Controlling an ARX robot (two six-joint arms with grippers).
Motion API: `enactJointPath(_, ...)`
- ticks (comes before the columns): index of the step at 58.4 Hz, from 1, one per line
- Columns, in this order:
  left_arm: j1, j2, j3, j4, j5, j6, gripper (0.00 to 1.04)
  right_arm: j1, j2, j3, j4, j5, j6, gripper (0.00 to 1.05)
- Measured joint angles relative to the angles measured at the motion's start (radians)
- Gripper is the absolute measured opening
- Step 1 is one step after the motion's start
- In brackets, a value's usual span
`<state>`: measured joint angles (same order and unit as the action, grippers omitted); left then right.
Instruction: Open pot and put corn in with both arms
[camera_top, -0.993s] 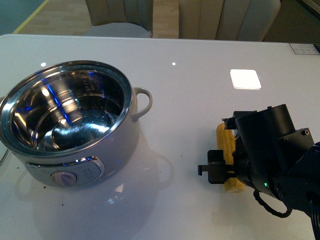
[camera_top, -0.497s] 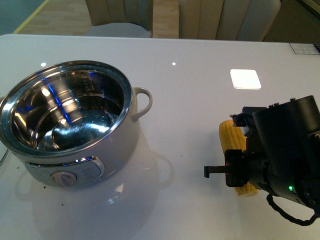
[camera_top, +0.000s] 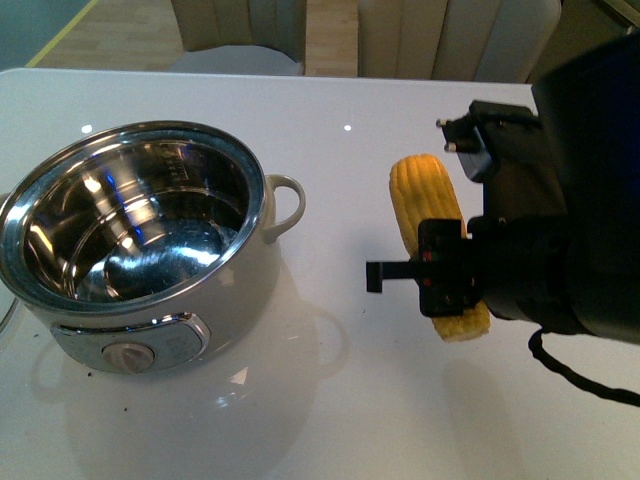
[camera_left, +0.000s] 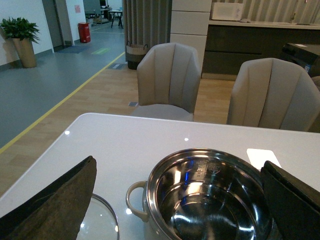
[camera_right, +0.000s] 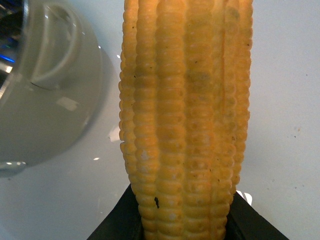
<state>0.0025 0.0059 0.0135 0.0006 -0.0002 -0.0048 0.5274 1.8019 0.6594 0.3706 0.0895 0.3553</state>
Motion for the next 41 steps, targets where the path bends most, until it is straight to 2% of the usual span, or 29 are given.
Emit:
enactJointPath(17,0.0,0.0,0.0,0.0,0.0,0.0,0.98,0.084,-0.002,0.257,-0.198,-0.045,0.099,0.23)
enactJointPath(41,0.0,0.0,0.0,0.0,0.0,0.0,0.98,0.177,0.148,0.551,-0.347,-0.041,0.19,0.22)
